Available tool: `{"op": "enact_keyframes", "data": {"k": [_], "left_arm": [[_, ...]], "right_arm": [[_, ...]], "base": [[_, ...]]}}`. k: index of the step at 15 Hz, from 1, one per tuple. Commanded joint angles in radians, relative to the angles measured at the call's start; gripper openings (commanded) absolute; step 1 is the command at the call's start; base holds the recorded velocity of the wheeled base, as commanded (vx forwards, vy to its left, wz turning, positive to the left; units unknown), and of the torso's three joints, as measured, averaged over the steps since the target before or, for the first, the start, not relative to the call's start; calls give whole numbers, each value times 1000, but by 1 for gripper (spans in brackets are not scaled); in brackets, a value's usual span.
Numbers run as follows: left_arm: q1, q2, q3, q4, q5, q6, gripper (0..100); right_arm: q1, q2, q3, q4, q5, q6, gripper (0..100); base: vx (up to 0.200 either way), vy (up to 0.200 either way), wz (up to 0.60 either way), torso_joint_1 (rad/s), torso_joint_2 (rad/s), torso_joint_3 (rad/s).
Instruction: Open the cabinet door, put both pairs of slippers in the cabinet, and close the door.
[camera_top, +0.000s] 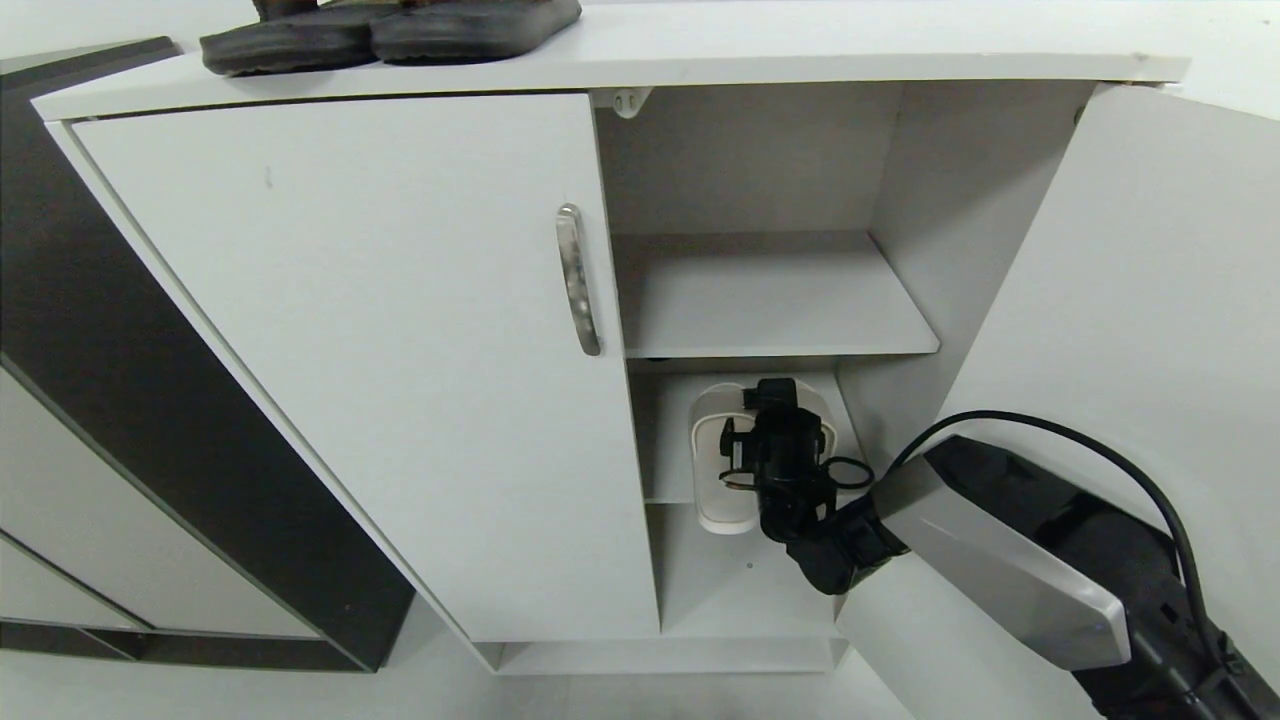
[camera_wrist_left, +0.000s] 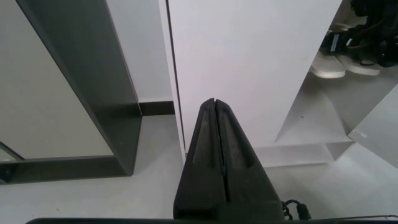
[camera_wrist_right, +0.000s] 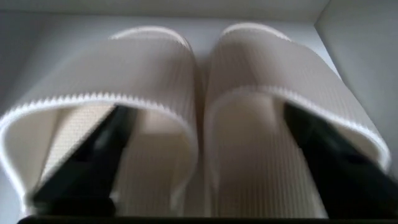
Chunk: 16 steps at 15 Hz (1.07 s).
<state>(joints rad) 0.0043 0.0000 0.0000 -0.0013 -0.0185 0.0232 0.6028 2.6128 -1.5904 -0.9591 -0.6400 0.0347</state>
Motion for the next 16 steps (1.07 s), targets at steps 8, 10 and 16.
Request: {"op": "enact_keyframes", "data": {"k": [8,10,16], "left_arm": [[0,2,0,0,0,-2,0],[0,2,0,0,-1,-2,0],[0,2,0,0,-1,-3,0]], "right_arm": [[121,-267,558,-274,-29,1,100],[141,-307,685,-343,-29,4,100],[153,-346,779,-420,-33,5,100]], "base": [[0,0,0,0,0,0],[0,0,0,0,0,0],[0,0,0,0,0,0]]}}
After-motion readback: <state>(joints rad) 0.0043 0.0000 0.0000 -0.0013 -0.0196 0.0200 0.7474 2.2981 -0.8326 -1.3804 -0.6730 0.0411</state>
